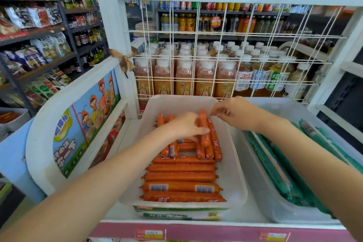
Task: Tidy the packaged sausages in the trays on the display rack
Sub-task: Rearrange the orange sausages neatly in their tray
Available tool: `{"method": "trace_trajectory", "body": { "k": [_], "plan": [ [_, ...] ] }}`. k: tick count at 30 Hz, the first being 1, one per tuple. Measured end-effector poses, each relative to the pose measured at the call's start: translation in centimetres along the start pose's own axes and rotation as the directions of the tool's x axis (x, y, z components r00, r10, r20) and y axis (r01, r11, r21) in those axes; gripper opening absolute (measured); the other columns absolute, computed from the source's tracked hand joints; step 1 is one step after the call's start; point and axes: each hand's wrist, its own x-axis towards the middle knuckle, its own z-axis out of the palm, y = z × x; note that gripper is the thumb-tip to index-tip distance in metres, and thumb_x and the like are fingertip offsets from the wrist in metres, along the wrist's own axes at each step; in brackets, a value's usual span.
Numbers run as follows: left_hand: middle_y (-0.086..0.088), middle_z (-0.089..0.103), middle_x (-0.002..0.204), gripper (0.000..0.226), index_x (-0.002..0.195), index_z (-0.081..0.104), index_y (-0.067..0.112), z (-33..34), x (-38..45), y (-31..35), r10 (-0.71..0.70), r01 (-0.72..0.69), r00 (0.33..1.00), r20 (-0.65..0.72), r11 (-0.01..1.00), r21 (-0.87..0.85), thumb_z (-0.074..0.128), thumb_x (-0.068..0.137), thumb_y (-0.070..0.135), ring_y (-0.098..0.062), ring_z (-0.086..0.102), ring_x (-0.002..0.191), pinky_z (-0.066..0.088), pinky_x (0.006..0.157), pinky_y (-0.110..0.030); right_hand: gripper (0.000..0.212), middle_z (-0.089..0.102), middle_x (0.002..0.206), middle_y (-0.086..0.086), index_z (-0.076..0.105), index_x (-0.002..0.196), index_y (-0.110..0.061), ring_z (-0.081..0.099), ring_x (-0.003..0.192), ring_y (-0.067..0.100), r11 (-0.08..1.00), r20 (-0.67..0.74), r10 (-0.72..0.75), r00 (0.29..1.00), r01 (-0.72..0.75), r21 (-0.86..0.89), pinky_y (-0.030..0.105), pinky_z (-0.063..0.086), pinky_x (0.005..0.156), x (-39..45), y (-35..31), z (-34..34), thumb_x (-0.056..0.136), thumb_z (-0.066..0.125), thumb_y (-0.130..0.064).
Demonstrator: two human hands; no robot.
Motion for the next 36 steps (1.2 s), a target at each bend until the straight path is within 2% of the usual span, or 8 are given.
{"method": "trace_trajectory", "body": {
  "k": [5,8,11,18,22,26,30,36],
  "plan": [
    [0.003,0.065,0.107,0.02,0.107,0.064,0.016,-1.6,-1.7,-1.3,0.145,-0.132,0.989,0.014,0.848,0.513,0.058,0.088,0.021,-0.009,0.061,0.092,0.05,0.083,-0.024,0.052,0.058,0.126,-0.002,0.063,0.117,-0.021,0.05,0.117,0.016,0.992,0.236,-0.128,0.963,0.127,0.02,0.016,0.031,0.093,0.1,0.1,1.5,0.082,0.04,0.01],
    [0.008,0.057,0.088,0.012,0.096,0.067,0.017,-3.0,-3.6,-2.2,0.062,-0.086,0.996,0.06,0.742,0.664,0.061,0.086,0.021,-0.001,0.05,0.074,0.038,0.062,-0.012,0.055,0.05,0.133,-0.008,0.061,0.118,-0.03,0.039,0.124,0.014,0.99,0.301,-0.104,0.948,0.126,-0.055,0.03,0.024,0.101,0.4,-0.5,2.2,0.083,0.038,0.007],
    [0.003,0.053,0.087,0.019,0.099,0.063,0.013,-3.7,-5.3,-2.6,-0.059,0.01,0.998,0.031,0.595,0.804,0.063,0.084,0.025,-0.01,0.052,0.078,0.038,0.065,-0.02,0.049,0.05,0.132,-0.012,0.06,0.115,-0.034,0.035,0.126,0.015,0.987,0.282,-0.077,0.956,0.113,-0.114,0.049,0.017,0.11,1.1,-1.2,2.7,0.086,0.04,-0.001],
    [-0.01,0.057,0.12,0.046,0.126,0.05,0.009,-1.6,-4.5,-3.9,-0.263,0.015,0.957,0.126,0.475,0.88,0.063,0.085,0.024,-0.026,0.057,0.105,0.047,0.088,-0.033,0.038,0.061,0.118,-0.006,0.062,0.115,-0.025,0.054,0.104,0.011,0.934,0.367,-0.346,0.863,0.353,0.049,0.028,0.042,0.094,2.2,-4.6,4.5,0.087,0.048,-0.003],
    [-0.012,0.053,0.127,0.053,0.131,0.045,0.005,-1.0,-4.3,-3.4,-0.28,0.011,0.952,0.124,0.434,0.901,0.063,0.085,0.023,-0.028,0.054,0.11,0.045,0.089,-0.034,0.044,0.055,0.127,-0.004,0.063,0.114,-0.022,0.051,0.104,0.01,0.913,0.388,-0.388,0.836,0.407,0.036,0.028,0.038,0.097,2.5,-4.7,5.5,0.083,0.047,0.004],
    [-0.006,0.059,0.104,0.037,0.119,0.056,0.009,-2.8,-4.8,-2.3,-0.22,-0.013,0.964,0.151,0.526,0.851,0.06,0.088,0.028,-0.022,0.056,0.093,0.042,0.075,-0.026,0.053,0.058,0.127,-0.001,0.06,0.12,-0.025,0.051,0.116,0.018,0.939,0.384,-0.327,0.864,0.342,0.029,0.037,0.041,0.1,2.3,-3.9,5.3,0.082,0.043,0.007],
    [0.005,0.057,0.072,0.023,0.095,0.068,0.015,-6.7,-5.3,-0.8,0.065,-0.081,0.997,0.049,0.766,0.638,0.062,0.085,0.034,-0.005,0.046,0.062,0.033,0.056,-0.016,0.047,0.063,0.12,0.001,0.063,0.117,-0.019,0.056,0.109,0.016,0.975,0.246,-0.222,0.944,0.218,0.045,0.027,0.041,0.093,2.3,-3.6,3.9,0.083,0.043,0.006],
    [0.01,0.062,0.09,0.023,0.106,0.067,0.015,-7.1,-4.9,0.2,0.24,-0.214,0.926,-0.293,0.97,0.118,0.064,0.085,0.023,0.0,0.055,0.082,0.048,0.077,-0.022,0.019,0.068,0.088,-0.005,0.068,0.092,-0.017,0.062,0.082,0.004,0.92,0.003,-0.109,0.994,0.1,0.379,0.019,0.05,0.081,2.0,-3.7,1.2,0.087,0.056,-0.003]
  ]
}}
